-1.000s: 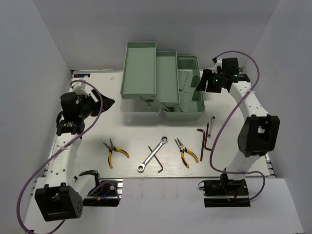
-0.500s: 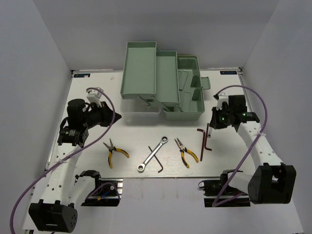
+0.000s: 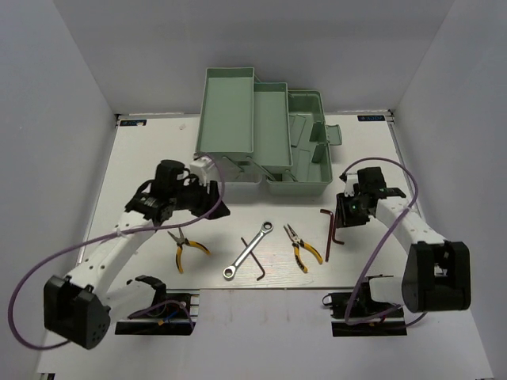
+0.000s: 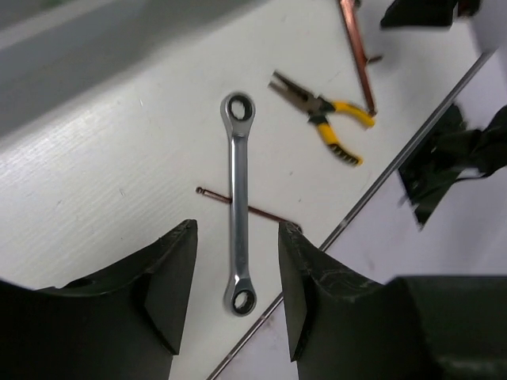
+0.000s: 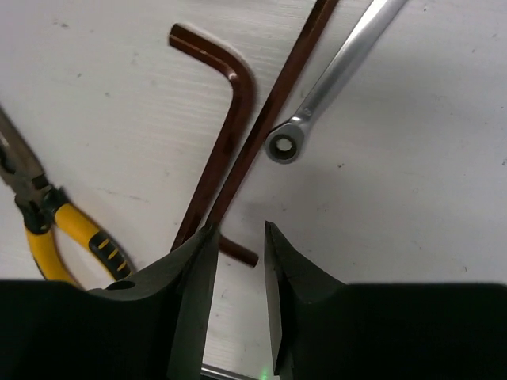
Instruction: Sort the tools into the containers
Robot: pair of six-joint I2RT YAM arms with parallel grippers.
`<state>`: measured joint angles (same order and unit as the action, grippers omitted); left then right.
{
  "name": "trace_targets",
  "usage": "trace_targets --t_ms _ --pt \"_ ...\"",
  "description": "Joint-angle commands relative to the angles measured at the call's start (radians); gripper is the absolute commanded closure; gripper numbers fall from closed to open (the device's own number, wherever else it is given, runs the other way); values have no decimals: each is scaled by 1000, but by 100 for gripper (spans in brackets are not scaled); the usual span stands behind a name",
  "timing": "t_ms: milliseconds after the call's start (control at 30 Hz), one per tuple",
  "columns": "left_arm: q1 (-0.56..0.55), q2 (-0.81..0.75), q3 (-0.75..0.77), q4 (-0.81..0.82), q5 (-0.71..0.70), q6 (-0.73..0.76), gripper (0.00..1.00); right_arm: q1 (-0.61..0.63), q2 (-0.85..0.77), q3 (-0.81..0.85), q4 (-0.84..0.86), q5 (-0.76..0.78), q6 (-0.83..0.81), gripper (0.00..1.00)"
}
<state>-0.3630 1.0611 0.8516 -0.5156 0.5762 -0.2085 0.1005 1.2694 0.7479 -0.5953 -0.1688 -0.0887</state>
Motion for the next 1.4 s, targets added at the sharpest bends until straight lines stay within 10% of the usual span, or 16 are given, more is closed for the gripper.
trace_targets --t_ms 0,267,1367 --pt "-130 54 53 -12 -119 58 44 8 50 1 83 63 59 64" --pt "-318 111 64 -34 -375 106 44 5 156 37 127 40 124 68" --pt "-746 428 174 241 -685 -69 33 94 321 22 118 189 155 79"
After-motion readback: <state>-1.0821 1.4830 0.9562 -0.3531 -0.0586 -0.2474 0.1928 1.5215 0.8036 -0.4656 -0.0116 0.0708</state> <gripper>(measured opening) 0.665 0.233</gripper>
